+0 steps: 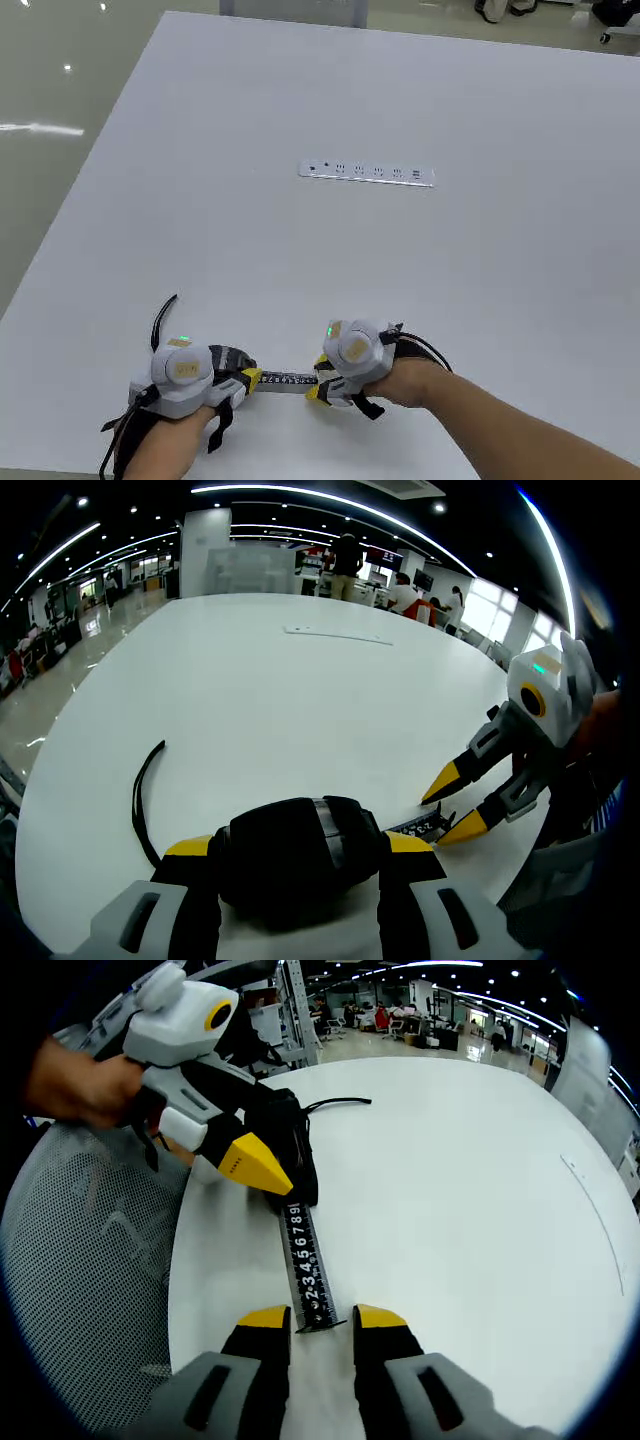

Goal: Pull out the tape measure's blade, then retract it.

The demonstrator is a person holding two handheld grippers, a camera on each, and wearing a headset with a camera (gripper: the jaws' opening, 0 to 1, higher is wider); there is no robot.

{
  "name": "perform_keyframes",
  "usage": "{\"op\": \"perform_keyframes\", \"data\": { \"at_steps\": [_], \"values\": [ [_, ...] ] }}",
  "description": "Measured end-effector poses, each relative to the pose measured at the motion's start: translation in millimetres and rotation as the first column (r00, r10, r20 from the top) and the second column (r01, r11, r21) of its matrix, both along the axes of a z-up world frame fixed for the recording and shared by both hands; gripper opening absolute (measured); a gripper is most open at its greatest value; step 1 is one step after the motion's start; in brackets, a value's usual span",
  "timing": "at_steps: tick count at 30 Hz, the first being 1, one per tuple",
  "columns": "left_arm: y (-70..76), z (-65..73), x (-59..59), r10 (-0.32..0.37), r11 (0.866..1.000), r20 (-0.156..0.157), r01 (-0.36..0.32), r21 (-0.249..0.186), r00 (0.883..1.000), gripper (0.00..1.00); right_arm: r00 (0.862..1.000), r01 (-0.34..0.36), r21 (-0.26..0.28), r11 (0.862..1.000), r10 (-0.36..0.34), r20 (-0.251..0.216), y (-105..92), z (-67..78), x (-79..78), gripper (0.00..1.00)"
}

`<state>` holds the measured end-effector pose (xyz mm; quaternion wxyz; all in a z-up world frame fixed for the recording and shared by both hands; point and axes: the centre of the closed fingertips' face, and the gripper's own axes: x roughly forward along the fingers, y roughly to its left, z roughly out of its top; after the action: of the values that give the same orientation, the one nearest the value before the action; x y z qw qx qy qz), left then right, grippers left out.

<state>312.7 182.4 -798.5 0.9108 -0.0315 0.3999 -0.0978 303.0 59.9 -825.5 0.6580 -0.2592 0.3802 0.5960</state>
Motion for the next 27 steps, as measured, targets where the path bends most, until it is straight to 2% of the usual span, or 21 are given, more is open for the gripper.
{"op": "perform_keyframes", "data": {
  "at_steps": [1, 11, 16, 20, 27],
  "values": [
    [0.0, 0.0, 0.0, 0.001, 1.0, 0.0, -0.001, -0.001, 1.0, 0.6, 1.0, -0.001, -0.005, 1.0, 0.001, -0.011, 0.5, -1.3, -2.3, 0.17],
    [0.2, 0.7, 1.0, 0.006, 1.0, -0.002, -0.006, -0.01, 1.0, 0.6, 0.999, -0.042, -0.011, 0.999, 0.042, 0.029, 4.8, -1.2, -0.7, 0.16],
    [0.0, 0.4, -0.5, -0.007, 1.0, -0.013, 0.007, -0.016, 1.0, 0.6, 0.996, -0.071, 0.013, 0.997, 0.07, 0.046, 17.8, 1.5, -5.0, 0.15],
    [-0.6, 0.4, -0.8, -0.011, 1.0, -0.016, 0.011, -0.017, 1.0, 0.6, 0.993, -0.092, 0.01, 0.996, 0.091, 0.076, 28.4, 1.4, -5.6, 0.15],
    [-1.5, 1.1, 0.8, -0.014, 1.0, -0.022, 0.014, -0.019, 1.0, 0.6, 0.992, -0.099, 0.02, 0.995, 0.097, 0.087, 36.1, 1.6, -4.6, 0.14]
  ]
}}
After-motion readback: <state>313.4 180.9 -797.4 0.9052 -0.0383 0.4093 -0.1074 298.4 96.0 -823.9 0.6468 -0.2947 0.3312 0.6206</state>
